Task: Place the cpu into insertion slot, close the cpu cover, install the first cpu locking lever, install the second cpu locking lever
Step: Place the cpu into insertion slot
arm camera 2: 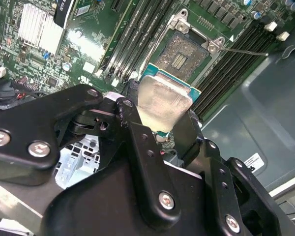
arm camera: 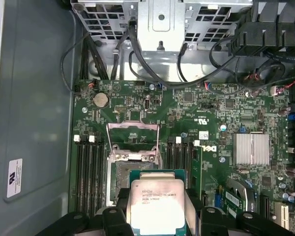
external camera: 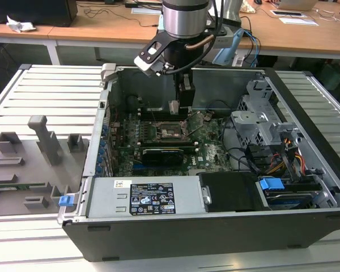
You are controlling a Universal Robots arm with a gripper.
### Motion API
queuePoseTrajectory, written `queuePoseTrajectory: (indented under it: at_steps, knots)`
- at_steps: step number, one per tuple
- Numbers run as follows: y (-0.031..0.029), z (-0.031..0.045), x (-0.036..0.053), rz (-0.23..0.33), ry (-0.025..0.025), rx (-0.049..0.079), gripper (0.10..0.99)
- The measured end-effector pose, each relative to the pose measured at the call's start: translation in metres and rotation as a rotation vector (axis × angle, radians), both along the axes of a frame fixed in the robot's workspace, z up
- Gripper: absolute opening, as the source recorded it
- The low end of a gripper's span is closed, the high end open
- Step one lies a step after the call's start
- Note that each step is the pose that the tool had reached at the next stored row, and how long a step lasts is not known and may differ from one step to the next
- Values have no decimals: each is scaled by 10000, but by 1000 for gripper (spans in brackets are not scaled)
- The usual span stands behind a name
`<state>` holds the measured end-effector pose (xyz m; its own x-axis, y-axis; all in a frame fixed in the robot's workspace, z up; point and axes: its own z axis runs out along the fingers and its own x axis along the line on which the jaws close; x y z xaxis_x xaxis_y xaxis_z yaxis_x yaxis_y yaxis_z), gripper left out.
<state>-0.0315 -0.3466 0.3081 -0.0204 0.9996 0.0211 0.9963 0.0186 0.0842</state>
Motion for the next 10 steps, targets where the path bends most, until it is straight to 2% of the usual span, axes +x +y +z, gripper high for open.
queuePoseTrajectory:
  at_steps: [3,6,8,10]
  knots:
    - [1,-14,0,1,-47,4,525]
    - [2,-62,-4,35,-60,2,525]
    - [5,-160,-6,-460,-59,0,525]
    - [5,-258,-30,-522,-60,-1,525]
